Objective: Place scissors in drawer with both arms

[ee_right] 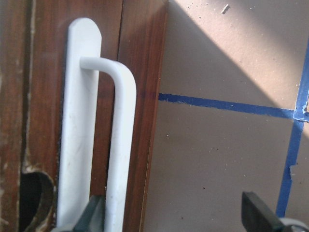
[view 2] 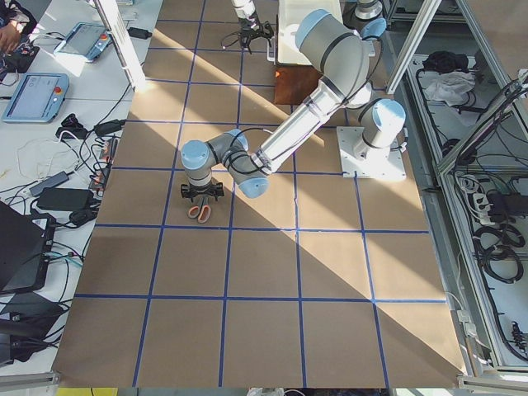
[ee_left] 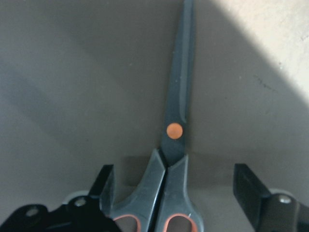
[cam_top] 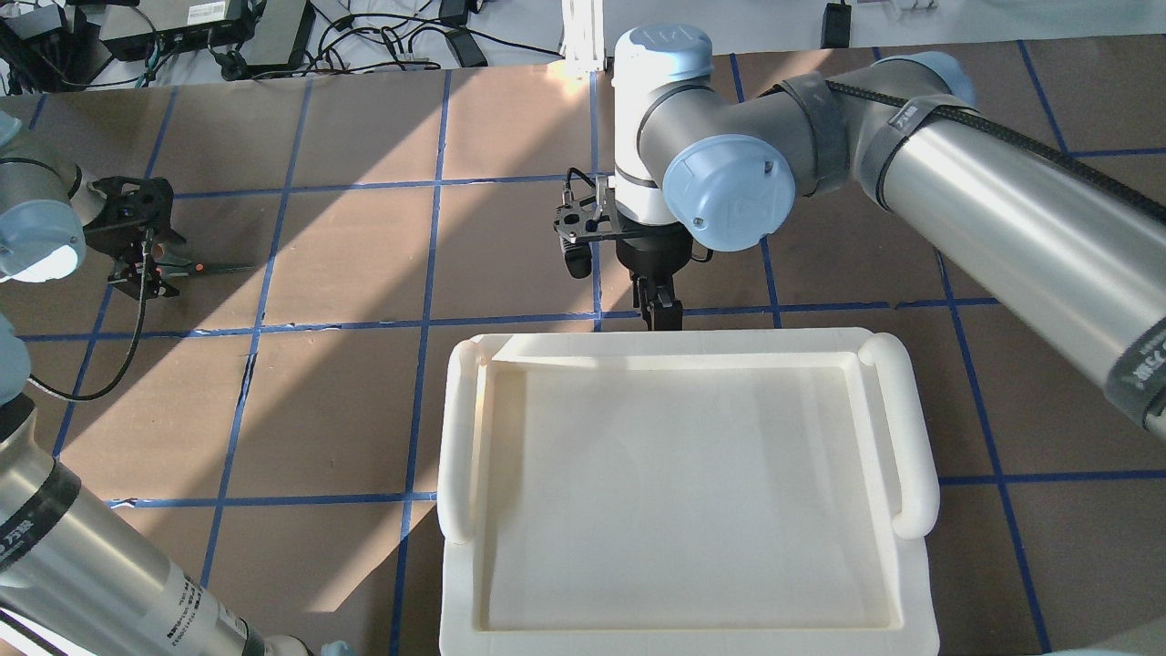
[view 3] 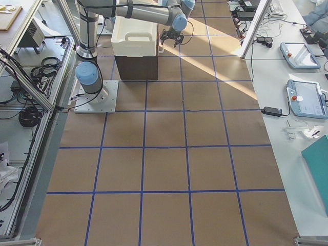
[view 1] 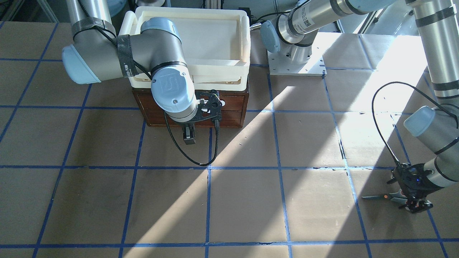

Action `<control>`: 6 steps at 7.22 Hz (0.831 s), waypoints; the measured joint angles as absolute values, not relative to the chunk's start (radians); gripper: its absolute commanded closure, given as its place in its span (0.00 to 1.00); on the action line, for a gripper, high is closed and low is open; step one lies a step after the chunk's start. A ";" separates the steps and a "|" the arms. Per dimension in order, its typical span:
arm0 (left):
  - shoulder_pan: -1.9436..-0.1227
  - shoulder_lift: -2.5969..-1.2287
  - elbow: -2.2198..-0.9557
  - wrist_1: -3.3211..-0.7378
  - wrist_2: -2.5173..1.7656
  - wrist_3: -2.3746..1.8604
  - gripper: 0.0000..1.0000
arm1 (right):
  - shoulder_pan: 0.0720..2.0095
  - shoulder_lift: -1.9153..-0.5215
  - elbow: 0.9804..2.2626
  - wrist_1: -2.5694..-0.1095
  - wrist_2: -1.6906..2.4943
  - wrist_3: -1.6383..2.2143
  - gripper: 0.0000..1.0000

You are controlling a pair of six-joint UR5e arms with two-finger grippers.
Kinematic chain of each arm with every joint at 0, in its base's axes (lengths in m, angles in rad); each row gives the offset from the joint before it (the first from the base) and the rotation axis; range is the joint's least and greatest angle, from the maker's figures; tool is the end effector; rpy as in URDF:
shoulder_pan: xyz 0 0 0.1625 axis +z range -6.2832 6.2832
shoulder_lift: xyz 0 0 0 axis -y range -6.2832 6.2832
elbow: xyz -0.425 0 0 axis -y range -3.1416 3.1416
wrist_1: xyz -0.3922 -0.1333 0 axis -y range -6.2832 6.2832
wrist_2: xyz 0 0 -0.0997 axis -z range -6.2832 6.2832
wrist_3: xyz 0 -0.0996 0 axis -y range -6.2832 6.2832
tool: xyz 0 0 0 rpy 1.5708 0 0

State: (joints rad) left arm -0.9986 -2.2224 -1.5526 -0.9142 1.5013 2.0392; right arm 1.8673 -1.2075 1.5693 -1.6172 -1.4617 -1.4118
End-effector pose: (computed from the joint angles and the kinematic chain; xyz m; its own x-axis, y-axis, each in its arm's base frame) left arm 0.2481 -0.6441 0.1713 -0.1040 0.9932 -0.0520 0.9935 0.1013 -0.0515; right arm 0.3079 -0.5144 0.2959 0.1222 -0.9386 -0.3227 -0.9924 -0.1109 -0.0531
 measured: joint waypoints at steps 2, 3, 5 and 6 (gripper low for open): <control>-0.999 -2.228 -1.552 -0.910 1.502 2.051 0.44 | 1.871 -1.205 1.569 -1.623 -1.468 -1.410 0.00; -0.999 -2.228 -1.552 -0.908 1.502 2.060 0.91 | 1.872 -1.204 1.569 -1.626 -1.469 -1.410 0.00; -0.999 -2.228 -1.552 -0.900 1.503 2.079 1.00 | 1.873 -1.203 1.566 -1.653 -1.473 -1.414 0.00; -0.999 -2.229 -1.553 -0.896 1.503 2.083 1.00 | 1.873 -1.202 1.565 -1.664 -1.473 -1.416 0.00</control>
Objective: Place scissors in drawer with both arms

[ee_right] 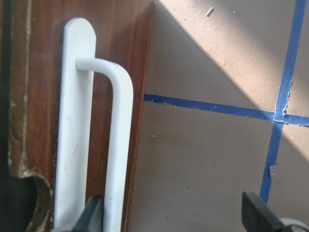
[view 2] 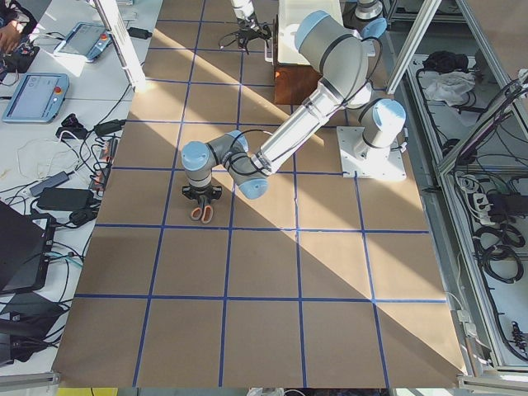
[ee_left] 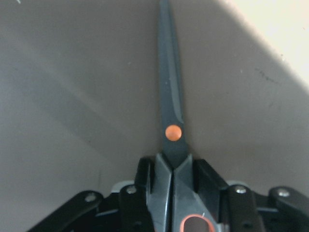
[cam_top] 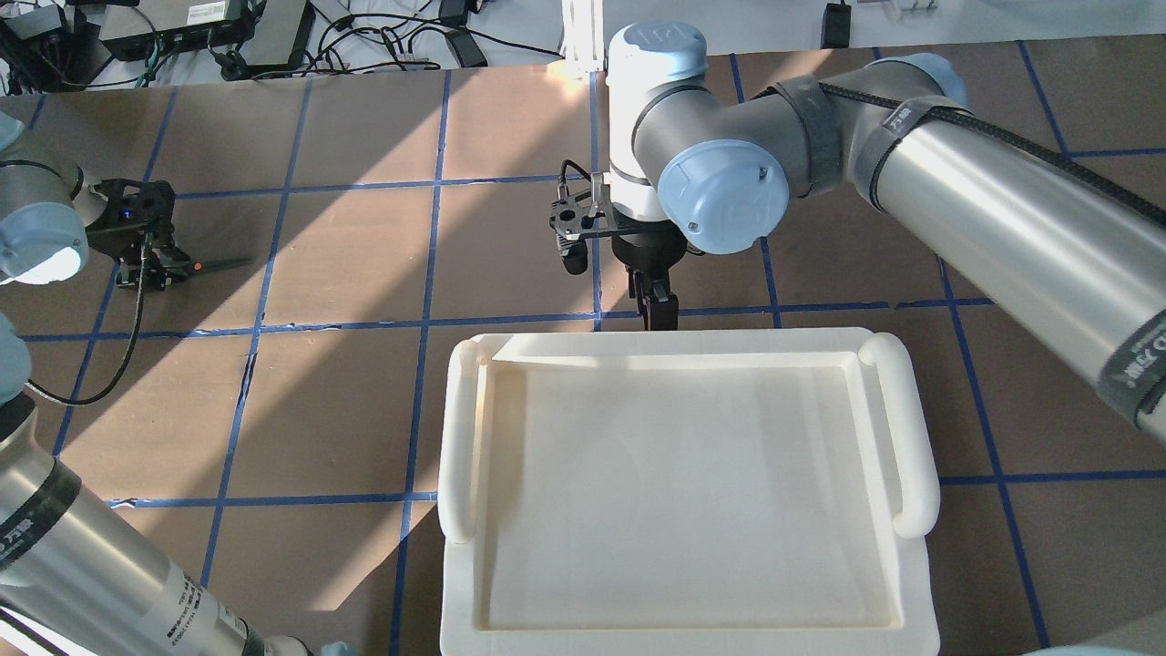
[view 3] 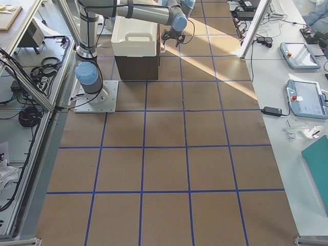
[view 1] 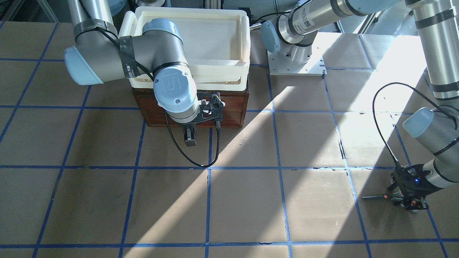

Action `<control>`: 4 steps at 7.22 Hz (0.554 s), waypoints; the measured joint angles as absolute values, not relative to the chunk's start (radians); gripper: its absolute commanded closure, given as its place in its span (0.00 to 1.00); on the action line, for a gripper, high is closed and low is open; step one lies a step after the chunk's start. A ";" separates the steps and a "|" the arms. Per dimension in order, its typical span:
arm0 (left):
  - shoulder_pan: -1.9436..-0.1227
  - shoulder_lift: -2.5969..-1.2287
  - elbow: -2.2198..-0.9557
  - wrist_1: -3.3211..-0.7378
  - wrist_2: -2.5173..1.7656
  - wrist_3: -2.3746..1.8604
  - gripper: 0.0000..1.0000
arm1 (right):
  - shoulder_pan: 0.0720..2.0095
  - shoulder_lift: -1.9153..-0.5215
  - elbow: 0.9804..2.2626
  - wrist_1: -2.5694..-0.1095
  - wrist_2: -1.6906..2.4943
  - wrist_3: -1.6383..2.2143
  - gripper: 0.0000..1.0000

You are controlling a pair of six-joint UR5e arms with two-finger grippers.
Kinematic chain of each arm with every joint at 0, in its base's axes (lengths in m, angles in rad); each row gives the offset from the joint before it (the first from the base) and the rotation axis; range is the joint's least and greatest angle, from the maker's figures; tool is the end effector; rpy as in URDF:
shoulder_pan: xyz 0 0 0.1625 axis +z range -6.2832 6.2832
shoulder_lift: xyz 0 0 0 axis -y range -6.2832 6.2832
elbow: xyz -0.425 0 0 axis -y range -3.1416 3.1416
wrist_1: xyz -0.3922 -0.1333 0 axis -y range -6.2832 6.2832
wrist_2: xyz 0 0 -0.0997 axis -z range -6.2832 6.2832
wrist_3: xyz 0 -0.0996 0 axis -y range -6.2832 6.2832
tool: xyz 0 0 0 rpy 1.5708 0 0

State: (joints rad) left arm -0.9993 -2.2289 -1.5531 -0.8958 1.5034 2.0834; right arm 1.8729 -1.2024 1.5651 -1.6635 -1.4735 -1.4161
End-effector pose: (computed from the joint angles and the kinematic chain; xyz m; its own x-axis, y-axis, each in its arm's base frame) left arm 0.2487 -0.6456 0.1685 -0.0589 0.9963 -0.0631 0.9975 0.0563 -0.0417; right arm 0.3119 -0.5202 0.2977 0.1357 -0.9510 -0.2780 -0.9907 -0.1264 -0.0514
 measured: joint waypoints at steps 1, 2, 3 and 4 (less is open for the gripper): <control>-1.000 -2.229 -1.552 -0.892 1.503 2.089 1.00 | 1.873 -1.200 1.565 -1.676 -1.473 -1.417 0.00; -1.001 -2.229 -1.547 -0.893 1.502 2.096 1.00 | 1.873 -1.194 1.564 -1.699 -1.473 -1.418 0.00; -1.004 -2.224 -1.537 -0.899 1.502 2.101 1.00 | 1.872 -1.187 1.563 -1.716 -1.473 -1.418 0.00; -1.010 -2.210 -1.529 -0.907 1.503 2.102 1.00 | 1.871 -1.182 1.561 -1.724 -1.474 -1.419 0.00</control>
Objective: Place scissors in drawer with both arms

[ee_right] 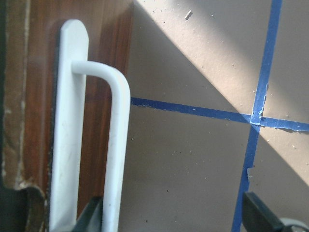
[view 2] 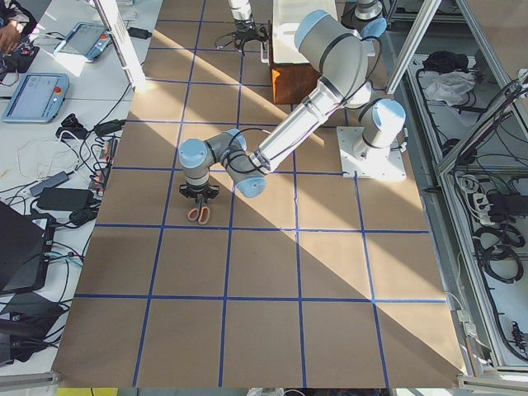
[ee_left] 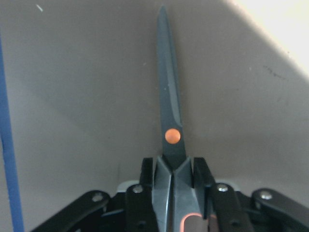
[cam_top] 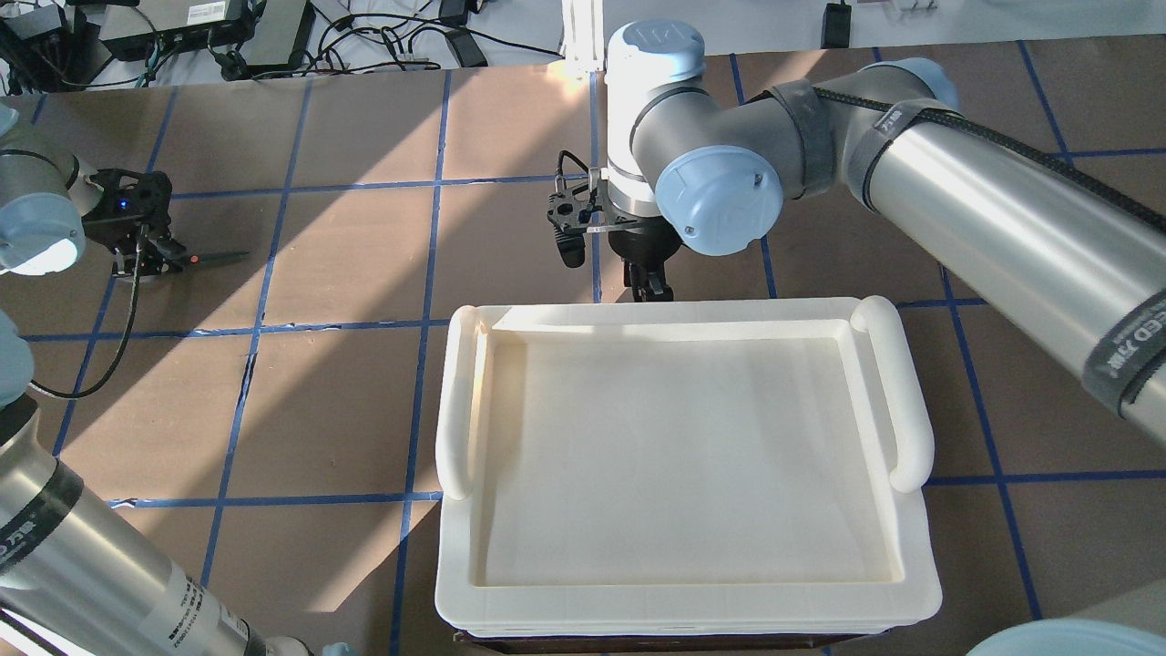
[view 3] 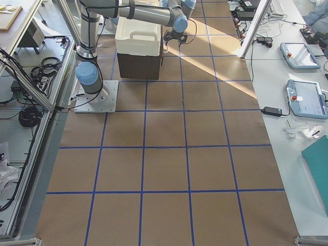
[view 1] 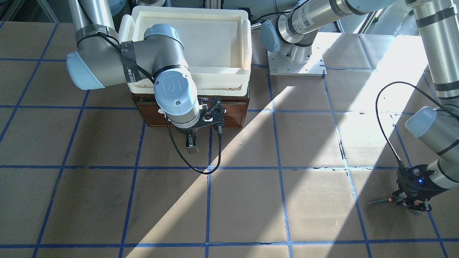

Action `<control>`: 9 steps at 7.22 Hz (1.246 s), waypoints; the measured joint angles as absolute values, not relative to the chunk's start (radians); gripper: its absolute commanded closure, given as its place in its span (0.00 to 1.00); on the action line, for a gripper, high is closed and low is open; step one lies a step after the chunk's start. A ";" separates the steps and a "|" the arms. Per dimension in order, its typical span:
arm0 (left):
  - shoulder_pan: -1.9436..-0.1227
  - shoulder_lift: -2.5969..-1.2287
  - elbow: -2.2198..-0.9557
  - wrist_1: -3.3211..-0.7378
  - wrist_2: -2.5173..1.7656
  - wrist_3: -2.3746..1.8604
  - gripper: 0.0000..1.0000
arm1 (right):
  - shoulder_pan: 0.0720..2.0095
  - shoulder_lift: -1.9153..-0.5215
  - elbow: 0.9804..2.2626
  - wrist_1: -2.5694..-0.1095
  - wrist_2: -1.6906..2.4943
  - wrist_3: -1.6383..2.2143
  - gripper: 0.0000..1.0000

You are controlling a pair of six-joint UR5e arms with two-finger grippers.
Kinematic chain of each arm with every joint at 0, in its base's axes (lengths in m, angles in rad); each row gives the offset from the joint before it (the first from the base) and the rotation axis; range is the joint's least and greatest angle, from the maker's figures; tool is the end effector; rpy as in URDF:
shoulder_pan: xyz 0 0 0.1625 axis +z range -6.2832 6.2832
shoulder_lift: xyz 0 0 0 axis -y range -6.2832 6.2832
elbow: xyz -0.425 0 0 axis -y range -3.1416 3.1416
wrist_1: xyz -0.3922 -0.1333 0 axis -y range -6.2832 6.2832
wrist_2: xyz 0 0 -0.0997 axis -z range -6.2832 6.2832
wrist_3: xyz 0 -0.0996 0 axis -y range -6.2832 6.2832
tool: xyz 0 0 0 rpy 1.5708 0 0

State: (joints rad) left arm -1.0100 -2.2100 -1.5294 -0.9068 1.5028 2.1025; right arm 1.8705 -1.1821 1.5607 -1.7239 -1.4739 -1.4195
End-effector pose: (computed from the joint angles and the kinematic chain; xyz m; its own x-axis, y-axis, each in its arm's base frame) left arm 0.2451 -0.6535 0.1903 -0.0279 0.9954 -0.0914 0.9994 0.0257 -0.0249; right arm 0.3139 -0.5315 0.2919 0.1402 -0.9618 -0.2352 -0.9898 -0.1297 -0.0595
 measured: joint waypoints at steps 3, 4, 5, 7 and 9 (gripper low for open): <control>-1.031 -2.142 -1.524 -0.983 1.499 2.102 1.00 | 1.865 -1.180 1.554 -1.729 -1.474 -1.423 0.00; -1.037 -2.124 -1.523 -1.015 1.496 2.102 1.00 | 1.865 -1.178 1.553 -1.736 -1.474 -1.425 0.00; -1.042 -2.108 -1.523 -1.041 1.495 2.099 1.00 | 1.863 -1.174 1.553 -1.752 -1.472 -1.430 0.00; -1.069 -2.066 -1.523 -1.098 1.494 2.080 1.00 | 1.850 -1.167 1.548 -1.787 -1.470 -1.439 0.00; -1.087 -2.027 -1.522 -1.154 1.495 2.055 1.00 | 1.833 -1.149 1.512 -1.796 -1.465 -1.448 0.00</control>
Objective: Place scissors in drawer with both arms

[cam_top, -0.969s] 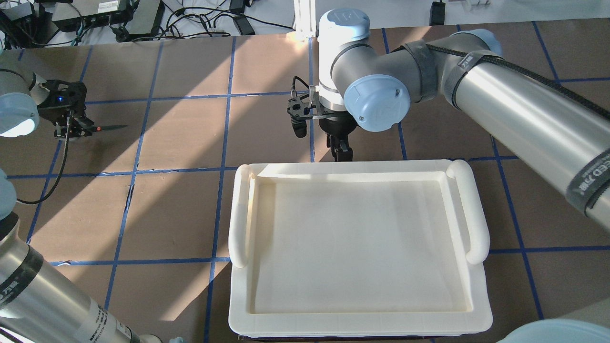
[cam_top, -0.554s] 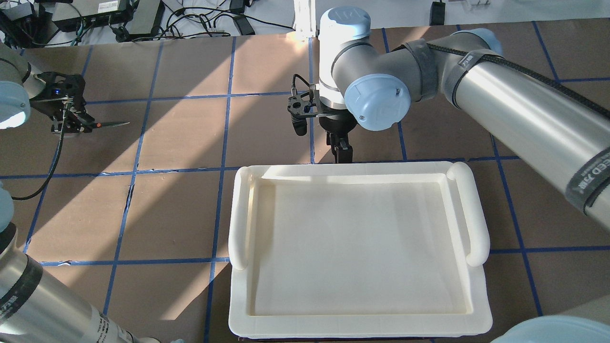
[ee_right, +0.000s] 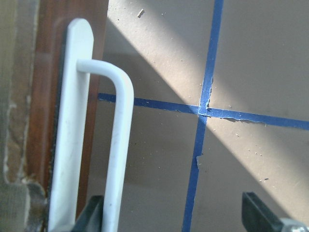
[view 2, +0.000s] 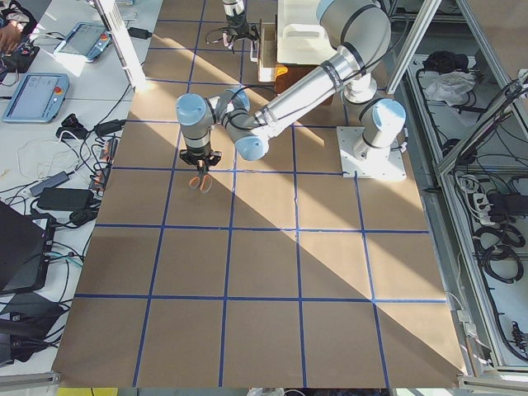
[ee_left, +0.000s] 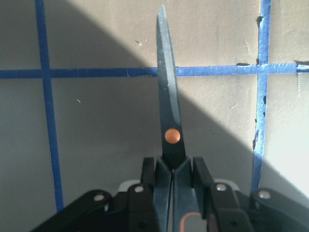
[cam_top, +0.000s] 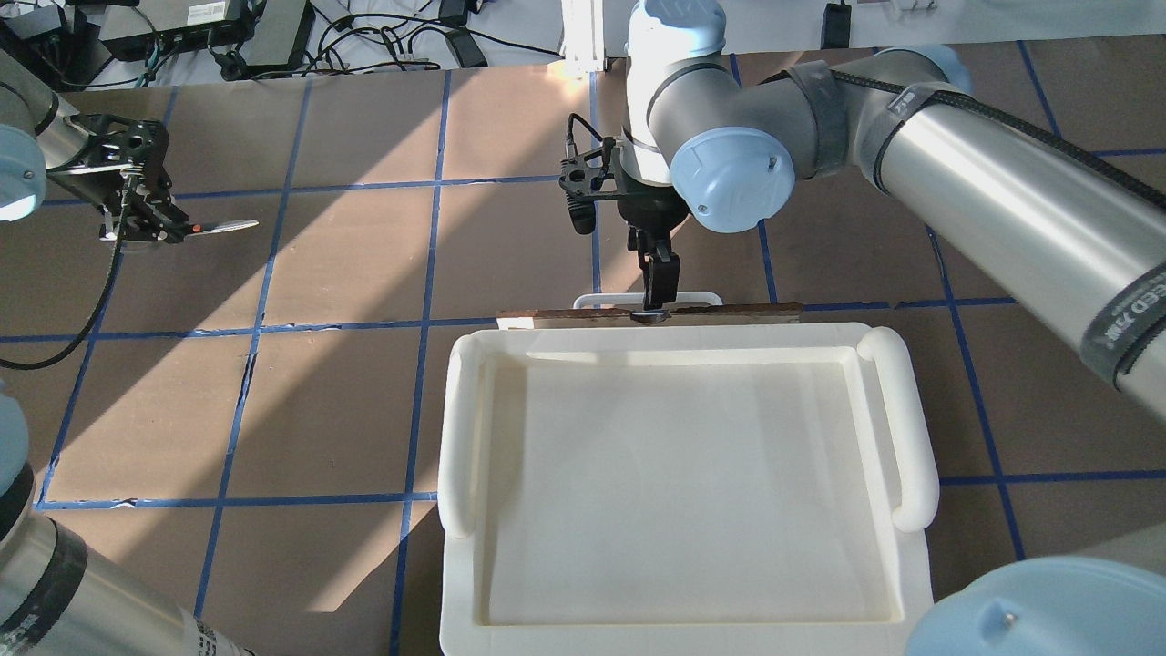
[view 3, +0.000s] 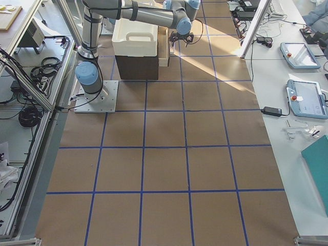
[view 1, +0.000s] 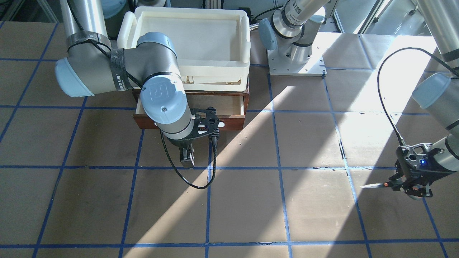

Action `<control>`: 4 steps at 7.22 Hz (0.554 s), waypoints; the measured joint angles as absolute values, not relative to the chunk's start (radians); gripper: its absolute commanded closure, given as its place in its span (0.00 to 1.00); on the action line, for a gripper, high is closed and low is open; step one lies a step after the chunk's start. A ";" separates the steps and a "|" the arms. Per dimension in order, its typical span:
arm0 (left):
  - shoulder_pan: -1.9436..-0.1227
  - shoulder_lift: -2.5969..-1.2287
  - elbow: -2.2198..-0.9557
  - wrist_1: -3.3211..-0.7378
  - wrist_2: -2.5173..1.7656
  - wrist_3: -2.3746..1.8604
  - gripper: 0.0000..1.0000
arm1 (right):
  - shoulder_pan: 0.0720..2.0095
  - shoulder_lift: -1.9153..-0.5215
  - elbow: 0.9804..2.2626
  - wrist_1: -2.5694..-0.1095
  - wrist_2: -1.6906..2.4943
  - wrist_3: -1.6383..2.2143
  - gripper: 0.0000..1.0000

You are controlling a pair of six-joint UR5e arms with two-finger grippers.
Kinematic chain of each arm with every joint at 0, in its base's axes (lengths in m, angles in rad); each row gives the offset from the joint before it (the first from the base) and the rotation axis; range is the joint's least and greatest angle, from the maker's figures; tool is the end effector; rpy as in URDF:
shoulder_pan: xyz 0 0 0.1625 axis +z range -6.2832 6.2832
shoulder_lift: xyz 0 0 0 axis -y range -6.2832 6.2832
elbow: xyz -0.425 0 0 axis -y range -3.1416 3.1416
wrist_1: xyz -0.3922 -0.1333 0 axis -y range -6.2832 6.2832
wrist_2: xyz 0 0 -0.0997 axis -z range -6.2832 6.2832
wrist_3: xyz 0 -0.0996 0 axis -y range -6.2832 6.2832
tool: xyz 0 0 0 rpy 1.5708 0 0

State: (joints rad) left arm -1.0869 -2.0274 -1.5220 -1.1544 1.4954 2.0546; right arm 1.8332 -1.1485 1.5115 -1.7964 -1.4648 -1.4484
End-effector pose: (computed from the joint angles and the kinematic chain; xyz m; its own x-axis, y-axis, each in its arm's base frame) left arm 0.1768 -0.6391 0.2900 -0.0011 0.9991 -0.0426 0.9980 -0.0016 -0.0627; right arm 0.3013 -0.5673 0.2991 0.1373 -0.9793 -0.1487 -0.9883 -0.1253 -0.0873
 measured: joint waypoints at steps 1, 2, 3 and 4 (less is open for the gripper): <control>-1.091 -2.013 -1.522 -1.178 1.496 2.049 1.00 | 1.830 -1.136 1.498 -1.798 -1.462 -1.451 0.00; -1.094 -1.999 -1.522 -1.196 1.498 2.047 1.00 | 1.829 -1.124 1.490 -1.802 -1.460 -1.452 0.00; -1.096 -1.990 -1.522 -1.209 1.501 2.047 1.00 | 1.829 -1.108 1.476 -1.804 -1.459 -1.452 0.00; -1.096 -1.986 -1.522 -1.215 1.502 2.046 1.00 | 1.829 -1.092 1.454 -1.805 -1.458 -1.453 0.00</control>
State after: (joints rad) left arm -1.0963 -1.9863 -1.5217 -1.2148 1.5019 2.0464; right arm 1.8286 -1.0924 1.4543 -1.8046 -1.4580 -1.4526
